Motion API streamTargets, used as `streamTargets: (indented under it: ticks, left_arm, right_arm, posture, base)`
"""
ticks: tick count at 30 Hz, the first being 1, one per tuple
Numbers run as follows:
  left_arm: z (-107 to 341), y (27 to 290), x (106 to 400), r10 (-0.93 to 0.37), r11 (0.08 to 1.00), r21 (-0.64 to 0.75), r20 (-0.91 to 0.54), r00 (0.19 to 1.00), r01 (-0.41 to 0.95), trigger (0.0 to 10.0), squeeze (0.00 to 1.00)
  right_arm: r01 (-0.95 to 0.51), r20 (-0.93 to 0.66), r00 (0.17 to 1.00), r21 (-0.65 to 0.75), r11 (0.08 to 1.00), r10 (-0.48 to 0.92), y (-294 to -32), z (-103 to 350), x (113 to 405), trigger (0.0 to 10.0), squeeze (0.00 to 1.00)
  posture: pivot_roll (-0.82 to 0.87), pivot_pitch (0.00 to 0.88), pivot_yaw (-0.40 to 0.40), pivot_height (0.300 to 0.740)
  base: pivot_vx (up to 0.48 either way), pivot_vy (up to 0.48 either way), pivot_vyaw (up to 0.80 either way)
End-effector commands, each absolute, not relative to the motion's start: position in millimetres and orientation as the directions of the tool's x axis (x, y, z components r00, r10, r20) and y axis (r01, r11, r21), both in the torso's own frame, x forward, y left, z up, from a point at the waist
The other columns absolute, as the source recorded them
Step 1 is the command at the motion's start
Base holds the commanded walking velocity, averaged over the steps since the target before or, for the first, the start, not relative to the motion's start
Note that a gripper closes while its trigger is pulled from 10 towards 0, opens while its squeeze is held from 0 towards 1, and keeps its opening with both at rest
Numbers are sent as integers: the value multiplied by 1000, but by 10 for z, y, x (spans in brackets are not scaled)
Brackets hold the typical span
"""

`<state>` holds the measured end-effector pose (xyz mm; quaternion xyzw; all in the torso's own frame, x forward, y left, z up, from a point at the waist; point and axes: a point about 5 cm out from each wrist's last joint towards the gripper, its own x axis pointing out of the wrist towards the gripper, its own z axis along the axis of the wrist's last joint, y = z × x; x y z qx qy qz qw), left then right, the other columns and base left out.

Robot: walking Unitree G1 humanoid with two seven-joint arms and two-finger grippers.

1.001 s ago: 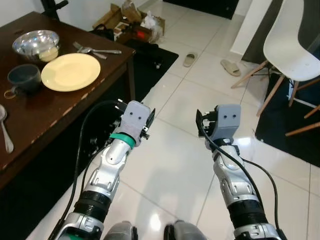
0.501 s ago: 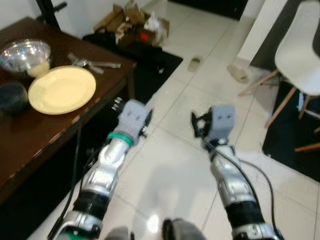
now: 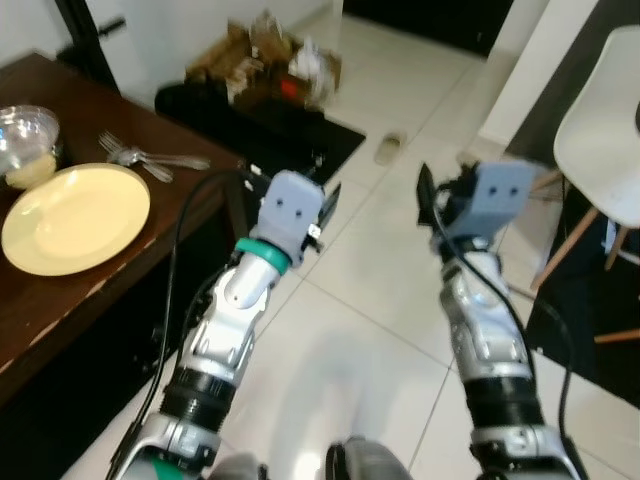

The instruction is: Setting the table

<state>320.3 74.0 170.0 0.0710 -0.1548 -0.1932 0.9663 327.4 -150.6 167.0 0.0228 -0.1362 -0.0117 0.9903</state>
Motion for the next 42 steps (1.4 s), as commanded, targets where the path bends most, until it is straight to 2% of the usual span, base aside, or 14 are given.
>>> streamTargets:
  ticks: [1,7,22,36,42]
  left_arm:
    - [1632,861,3229,-337,939,149,233,912,309,10000,0]
    - [1640,964,3273,-263,965,54,210,942,257,10000,0]
    - [1654,932,3257,-263,965,34,199,944,261,10000,0]
    - [1663,896,3275,-264,964,82,187,946,253,10000,0]
    - [1768,966,3317,-254,962,158,214,943,224,10000,0]
  right_arm:
    - [-2,238,971,39,999,-7,-1444,1617,3274,10000,0]
    - [-52,241,969,4,999,49,-1346,1626,3253,10000,0]
    - [-78,245,966,-16,997,80,-1326,1660,3252,10000,0]
    - [-52,255,965,-5,999,52,-1371,1685,3257,10000,0]
    - [11,260,965,84,996,-33,-1490,1730,3279,10000,0]
  posture:
    - [2,0,22,740]
    - [2,0,20,740]
    - [1,0,13,740]
    - [-4,0,16,740]
    - [-1,0,18,740]
  base:
    - [0,0,0]
    - [0,0,452]
    - [0,0,783]
    - [0,0,794]
    - [0,0,794]
